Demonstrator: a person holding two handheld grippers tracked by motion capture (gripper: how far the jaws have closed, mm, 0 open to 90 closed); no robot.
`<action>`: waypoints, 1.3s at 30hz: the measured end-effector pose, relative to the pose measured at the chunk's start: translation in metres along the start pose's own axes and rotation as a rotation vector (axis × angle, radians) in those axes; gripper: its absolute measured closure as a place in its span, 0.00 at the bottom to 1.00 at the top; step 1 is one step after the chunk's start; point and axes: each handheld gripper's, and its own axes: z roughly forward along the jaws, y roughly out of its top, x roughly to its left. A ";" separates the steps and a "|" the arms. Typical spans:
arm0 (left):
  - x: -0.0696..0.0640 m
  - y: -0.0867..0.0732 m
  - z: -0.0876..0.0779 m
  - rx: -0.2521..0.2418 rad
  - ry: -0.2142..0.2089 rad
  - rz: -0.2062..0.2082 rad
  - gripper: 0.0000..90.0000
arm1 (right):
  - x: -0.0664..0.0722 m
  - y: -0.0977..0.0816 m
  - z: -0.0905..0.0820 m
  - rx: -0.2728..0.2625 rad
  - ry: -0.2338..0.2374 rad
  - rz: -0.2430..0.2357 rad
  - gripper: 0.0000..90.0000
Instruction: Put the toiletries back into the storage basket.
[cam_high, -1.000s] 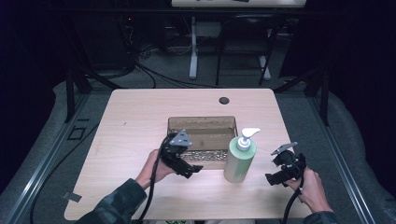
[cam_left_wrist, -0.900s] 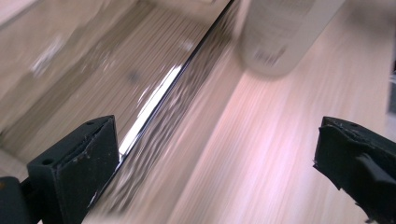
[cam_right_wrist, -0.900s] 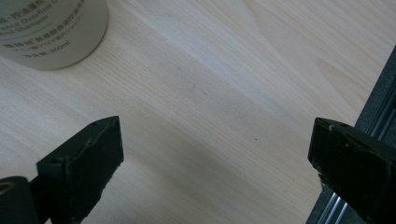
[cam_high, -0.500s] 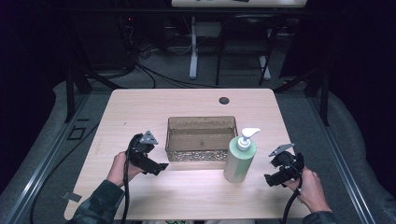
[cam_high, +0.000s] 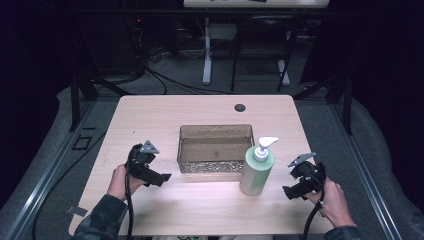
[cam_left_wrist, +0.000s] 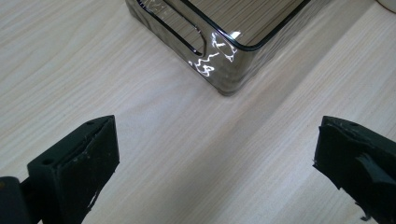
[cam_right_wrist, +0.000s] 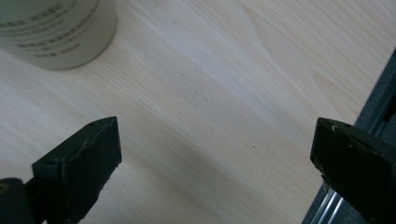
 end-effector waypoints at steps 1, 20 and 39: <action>0.001 0.000 0.000 0.003 -0.001 -0.002 0.00 | 0.000 0.000 0.001 0.009 0.001 -0.008 0.02; -0.002 0.001 0.002 0.014 0.010 0.006 0.00 | 0.006 0.003 0.001 0.062 0.150 -0.096 0.00; 0.001 -0.002 0.005 0.018 0.021 0.011 0.00 | -0.008 0.025 -0.039 0.032 0.183 -0.171 0.00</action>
